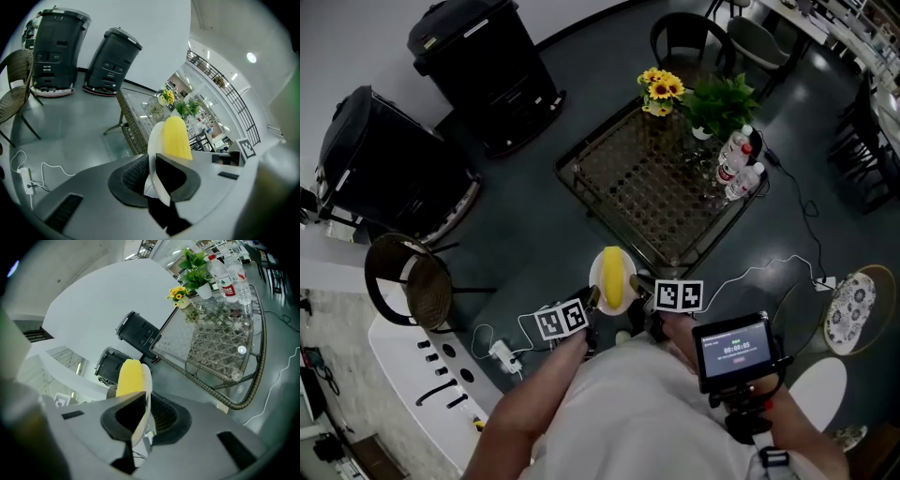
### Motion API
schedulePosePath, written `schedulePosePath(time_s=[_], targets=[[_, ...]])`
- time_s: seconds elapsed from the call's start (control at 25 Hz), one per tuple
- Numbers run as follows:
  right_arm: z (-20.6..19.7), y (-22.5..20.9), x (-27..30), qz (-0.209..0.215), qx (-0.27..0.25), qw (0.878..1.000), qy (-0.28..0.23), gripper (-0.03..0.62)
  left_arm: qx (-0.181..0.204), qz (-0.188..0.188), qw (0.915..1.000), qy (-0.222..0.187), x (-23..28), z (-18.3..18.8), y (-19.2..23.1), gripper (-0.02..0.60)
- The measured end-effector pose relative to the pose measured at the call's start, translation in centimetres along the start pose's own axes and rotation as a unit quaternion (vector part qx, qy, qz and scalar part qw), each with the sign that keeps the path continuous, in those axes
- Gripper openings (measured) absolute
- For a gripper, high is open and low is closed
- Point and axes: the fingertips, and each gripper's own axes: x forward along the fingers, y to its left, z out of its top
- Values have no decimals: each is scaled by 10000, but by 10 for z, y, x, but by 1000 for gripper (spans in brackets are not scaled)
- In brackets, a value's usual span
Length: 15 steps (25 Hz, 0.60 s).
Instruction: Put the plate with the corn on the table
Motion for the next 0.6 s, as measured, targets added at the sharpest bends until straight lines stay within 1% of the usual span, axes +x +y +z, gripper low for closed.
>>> schedulePosePath(time_s=[0.24,0.48,0.6], targets=[[21,-24,6,-75,185,9998,-44,37,97,-36,9998,139,31,14,-6,54],[46,-47,10,-122,258,9996,-76,37,164,-49,9995,278,65,26,-8,54],[58,-60,11,-164,314,9993,-122,37,202,-114,9991,345,82,35,-16,54]])
